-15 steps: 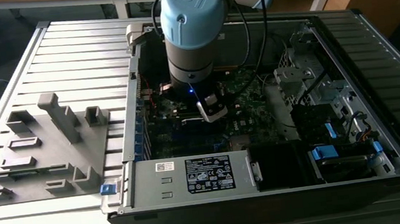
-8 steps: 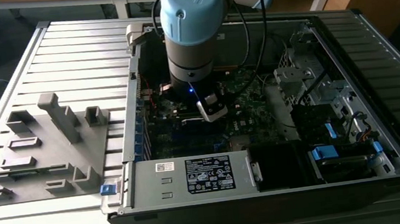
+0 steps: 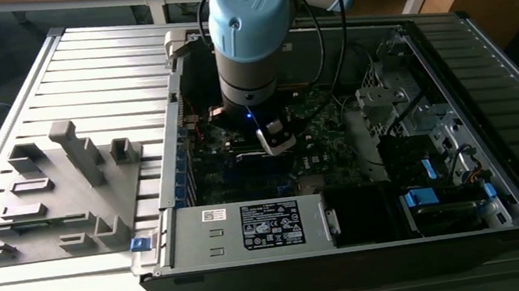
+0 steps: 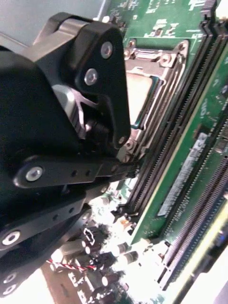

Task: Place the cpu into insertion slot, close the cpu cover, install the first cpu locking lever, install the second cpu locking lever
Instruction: 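Install the second cpu locking lever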

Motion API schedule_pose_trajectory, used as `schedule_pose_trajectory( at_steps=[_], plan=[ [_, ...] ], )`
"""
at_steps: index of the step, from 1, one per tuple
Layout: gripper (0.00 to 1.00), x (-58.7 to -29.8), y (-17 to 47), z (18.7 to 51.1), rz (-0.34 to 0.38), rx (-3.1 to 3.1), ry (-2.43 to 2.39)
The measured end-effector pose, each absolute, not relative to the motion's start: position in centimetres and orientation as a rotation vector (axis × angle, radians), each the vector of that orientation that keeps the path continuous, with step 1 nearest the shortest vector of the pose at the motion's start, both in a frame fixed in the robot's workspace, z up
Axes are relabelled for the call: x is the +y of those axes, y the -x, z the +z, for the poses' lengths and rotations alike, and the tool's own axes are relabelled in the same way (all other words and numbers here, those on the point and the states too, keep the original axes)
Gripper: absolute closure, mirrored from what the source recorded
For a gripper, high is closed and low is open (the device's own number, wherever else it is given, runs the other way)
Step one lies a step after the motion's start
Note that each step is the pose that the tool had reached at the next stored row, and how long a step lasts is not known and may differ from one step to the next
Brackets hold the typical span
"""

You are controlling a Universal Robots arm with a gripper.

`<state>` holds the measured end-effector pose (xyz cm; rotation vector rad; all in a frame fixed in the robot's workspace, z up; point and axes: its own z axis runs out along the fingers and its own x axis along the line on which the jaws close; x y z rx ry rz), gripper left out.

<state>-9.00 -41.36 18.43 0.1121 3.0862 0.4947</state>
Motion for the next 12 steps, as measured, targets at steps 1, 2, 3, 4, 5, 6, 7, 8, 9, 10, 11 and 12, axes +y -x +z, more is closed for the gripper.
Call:
schedule_pose_trajectory(
  at_steps=[1, 2, 3, 4, 5, 6, 7, 8, 9, 10, 11, 12],
  plan=[
    [0.89, -41.36, 9.00, 18.43, 0.495, 3.086, -0.112],
    [0.89, -41.36, 9.00, 18.43, 0.495, 3.086, -0.112],
    [0.89, -41.36, 9.00, 18.43, 0.495, 3.086, -0.112],
    [0.89, -41.36, 9.00, 18.42, 0.495, 3.086, -0.112],
    [0.89, -41.36, 9.00, 18.43, 0.495, 3.086, -0.112],
    [0.89, -41.36, 9.00, 18.42, 0.495, 3.086, -0.112],
    [0.89, -41.36, 9.00, 18.42, 0.495, 3.086, -0.112],
    [0.89, -41.36, 9.00, 18.42, 0.495, 3.086, -0.112],
    [0.89, -41.36, 9.00, 18.42, 0.495, 3.086, -0.112],
    [0.89, -41.36, 9.00, 18.42, 0.495, 3.086, -0.112],
    [0.89, -41.36, 9.00, 18.42, 0.495, 3.086, -0.112],
    [0.89, -41.36, 9.00, 18.42, 0.495, 3.086, -0.112]
  ],
)
